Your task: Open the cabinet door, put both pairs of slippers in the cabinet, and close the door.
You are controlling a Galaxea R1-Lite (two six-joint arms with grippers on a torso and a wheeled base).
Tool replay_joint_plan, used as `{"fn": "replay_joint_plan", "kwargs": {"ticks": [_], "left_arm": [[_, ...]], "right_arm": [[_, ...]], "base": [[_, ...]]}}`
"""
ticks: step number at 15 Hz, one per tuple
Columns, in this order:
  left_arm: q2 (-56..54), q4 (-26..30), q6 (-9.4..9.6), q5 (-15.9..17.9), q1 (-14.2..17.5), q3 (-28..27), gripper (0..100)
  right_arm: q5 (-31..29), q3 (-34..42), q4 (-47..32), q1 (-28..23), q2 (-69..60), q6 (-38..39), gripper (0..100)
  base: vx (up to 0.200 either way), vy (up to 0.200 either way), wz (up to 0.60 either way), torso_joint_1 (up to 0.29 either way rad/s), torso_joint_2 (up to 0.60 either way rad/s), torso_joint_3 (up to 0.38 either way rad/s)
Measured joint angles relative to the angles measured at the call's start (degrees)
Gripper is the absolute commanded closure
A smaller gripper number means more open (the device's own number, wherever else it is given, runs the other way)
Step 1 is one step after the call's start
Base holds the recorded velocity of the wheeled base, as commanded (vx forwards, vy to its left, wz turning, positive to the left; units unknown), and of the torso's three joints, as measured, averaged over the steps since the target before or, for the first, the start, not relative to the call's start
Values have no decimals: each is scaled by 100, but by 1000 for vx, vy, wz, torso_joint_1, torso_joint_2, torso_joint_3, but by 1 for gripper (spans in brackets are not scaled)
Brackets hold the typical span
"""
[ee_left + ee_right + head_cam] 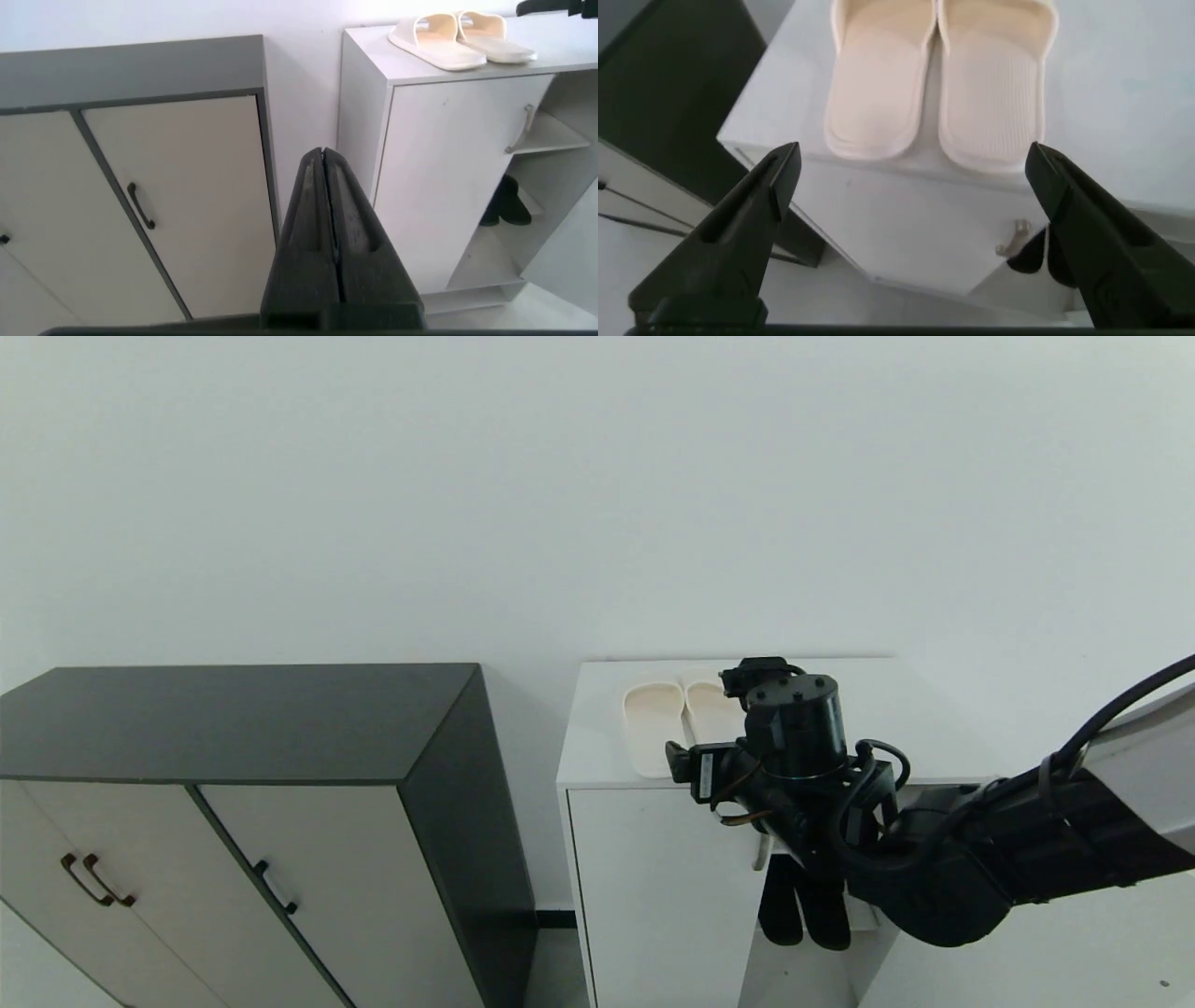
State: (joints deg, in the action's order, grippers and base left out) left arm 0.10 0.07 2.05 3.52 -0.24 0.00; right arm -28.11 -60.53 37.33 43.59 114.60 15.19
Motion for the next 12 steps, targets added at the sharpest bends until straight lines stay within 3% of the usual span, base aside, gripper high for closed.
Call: {"fn": "replay_joint_plan", "kwargs": {"ticks": [7,12], "left_arm": [[0,2,9,0,-2,0,100],[0,-2,-2,0,-2,0,100]], "right_arm": [[-156,5,460,17,301,-48,0],[-238,33,920,139,761,-96,0]], "base": [[200,0,0,9,5,-1],[0,0,0,0,0,0]]}}
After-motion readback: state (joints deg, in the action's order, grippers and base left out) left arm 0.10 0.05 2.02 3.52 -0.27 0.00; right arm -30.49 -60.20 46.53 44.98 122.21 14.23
